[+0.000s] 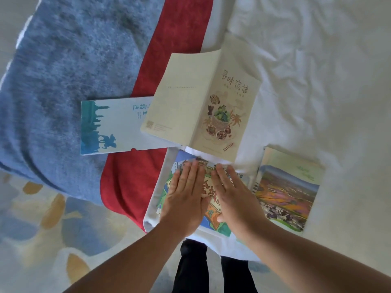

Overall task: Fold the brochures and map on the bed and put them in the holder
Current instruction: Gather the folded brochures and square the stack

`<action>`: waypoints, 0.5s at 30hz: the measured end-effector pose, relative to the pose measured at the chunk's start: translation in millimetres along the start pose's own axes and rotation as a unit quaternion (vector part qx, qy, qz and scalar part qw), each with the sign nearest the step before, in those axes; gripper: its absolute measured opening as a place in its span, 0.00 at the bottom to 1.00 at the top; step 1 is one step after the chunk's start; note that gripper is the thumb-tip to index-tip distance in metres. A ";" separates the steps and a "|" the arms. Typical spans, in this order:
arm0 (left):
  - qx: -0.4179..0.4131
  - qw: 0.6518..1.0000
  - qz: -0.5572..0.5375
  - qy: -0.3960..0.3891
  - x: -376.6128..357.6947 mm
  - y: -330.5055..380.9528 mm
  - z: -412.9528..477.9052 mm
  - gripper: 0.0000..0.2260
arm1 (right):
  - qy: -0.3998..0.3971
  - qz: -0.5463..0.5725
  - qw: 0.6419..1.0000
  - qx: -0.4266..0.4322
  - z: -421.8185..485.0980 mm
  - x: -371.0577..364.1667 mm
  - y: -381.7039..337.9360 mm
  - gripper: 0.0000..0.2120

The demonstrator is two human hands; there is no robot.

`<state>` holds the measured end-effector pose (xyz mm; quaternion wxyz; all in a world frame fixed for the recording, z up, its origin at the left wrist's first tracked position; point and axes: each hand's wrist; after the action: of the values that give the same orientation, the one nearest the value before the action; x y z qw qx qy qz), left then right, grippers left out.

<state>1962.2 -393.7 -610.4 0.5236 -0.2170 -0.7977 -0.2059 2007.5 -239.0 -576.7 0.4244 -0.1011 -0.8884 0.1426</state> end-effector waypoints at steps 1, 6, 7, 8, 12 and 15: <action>0.001 1.000 -0.006 -0.007 -1.2 7.4 -7.5 0.30 | -0.006 0.003 1.000 0.002 -0.4 2.5 0.1 0.55; -0.027 0.998 -0.025 -0.050 -18.2 38.7 -46.0 0.34 | -0.009 0.021 0.999 0.031 1.8 15.2 9.7 0.37; -0.040 0.997 -0.026 -0.060 -21.8 41.0 -53.7 0.36 | -0.011 0.022 0.999 0.033 1.4 16.4 11.2 0.38; -0.055 0.996 -0.023 -0.069 -24.7 42.8 -60.2 0.38 | -0.011 0.018 0.999 0.035 0.3 16.5 12.2 0.39; -0.105 0.991 0.003 -0.081 -27.4 45.7 -74.6 0.39 | -0.009 0.001 0.999 0.033 -3.5 12.4 10.4 0.44; -0.133 0.988 -0.009 -0.075 -22.2 36.7 -76.7 0.36 | -0.012 -0.006 0.999 0.031 -4.4 13.4 7.4 0.45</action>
<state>2048.0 -409.1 -599.0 0.4266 -0.2924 -0.8024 -0.2978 2003.0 -227.3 -566.8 0.4176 -0.0803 -0.8892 0.1689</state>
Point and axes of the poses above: each hand's wrist, its own z-axis towards the middle knuckle, its own x-axis out of the back of the hand, y = z × x, and after that the axes turned 7 degrees about x, right-handed
